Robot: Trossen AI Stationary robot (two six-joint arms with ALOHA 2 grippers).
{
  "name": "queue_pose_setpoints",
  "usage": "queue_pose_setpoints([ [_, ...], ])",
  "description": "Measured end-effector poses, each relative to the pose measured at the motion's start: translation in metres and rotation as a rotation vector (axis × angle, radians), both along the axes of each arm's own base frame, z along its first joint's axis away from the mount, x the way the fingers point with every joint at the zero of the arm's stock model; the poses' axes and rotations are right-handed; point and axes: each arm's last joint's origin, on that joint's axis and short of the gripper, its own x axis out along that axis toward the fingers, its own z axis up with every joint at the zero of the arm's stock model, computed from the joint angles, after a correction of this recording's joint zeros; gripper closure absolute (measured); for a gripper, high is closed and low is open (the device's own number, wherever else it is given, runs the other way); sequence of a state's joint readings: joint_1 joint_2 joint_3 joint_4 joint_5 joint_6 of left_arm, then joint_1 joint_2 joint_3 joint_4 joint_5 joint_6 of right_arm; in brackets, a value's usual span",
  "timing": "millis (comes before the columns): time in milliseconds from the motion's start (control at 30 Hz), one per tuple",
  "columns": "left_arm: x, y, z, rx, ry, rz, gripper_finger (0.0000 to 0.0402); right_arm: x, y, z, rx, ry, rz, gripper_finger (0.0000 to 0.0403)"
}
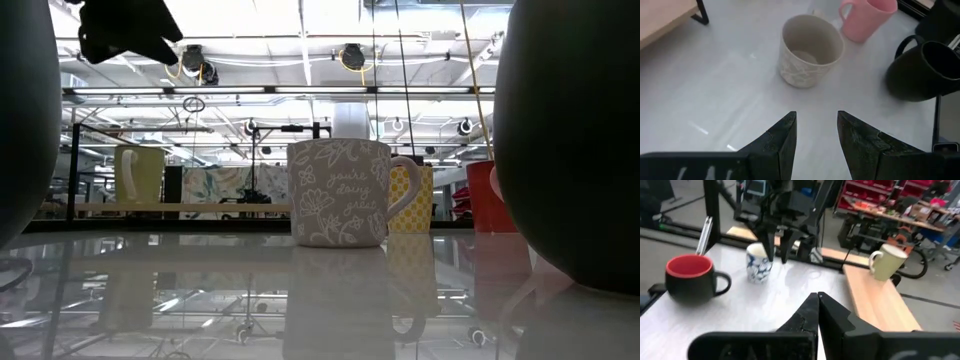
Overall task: Place coffee mugs
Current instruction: Put the red mug on the shelf
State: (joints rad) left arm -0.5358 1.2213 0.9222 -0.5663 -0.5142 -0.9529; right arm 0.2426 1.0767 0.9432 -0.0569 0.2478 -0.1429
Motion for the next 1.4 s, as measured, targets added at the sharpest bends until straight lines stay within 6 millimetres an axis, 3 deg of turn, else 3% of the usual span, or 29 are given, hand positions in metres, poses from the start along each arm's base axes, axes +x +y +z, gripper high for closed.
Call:
queue_pose_setpoints([
  [433,0.002,-0.006,-0.007,0.092,-0.024,0.071,0.0257,-0.006,0.009,-0.010,0.028,0.108,0.025,0.0403],
  [667,0.002,-0.004,-0.006,0.131,-0.038,0.086,0.0257,-0.010,-0.022,-0.031,-0.163,0.308,-0.359,0.0403],
  [1067,0.010,-0.002,-0.001,0.210,-0.086,0.045,0.0257,-0.005,-0.070,-0.048,-0.191,0.458,-0.597,0.0383],
  [1400,0.011,-0.002,0.000,0.295,-0.070,-0.021,0.0257,-0.018,-0.114,-0.053,0.007,0.487,-0.854,0.0311],
])
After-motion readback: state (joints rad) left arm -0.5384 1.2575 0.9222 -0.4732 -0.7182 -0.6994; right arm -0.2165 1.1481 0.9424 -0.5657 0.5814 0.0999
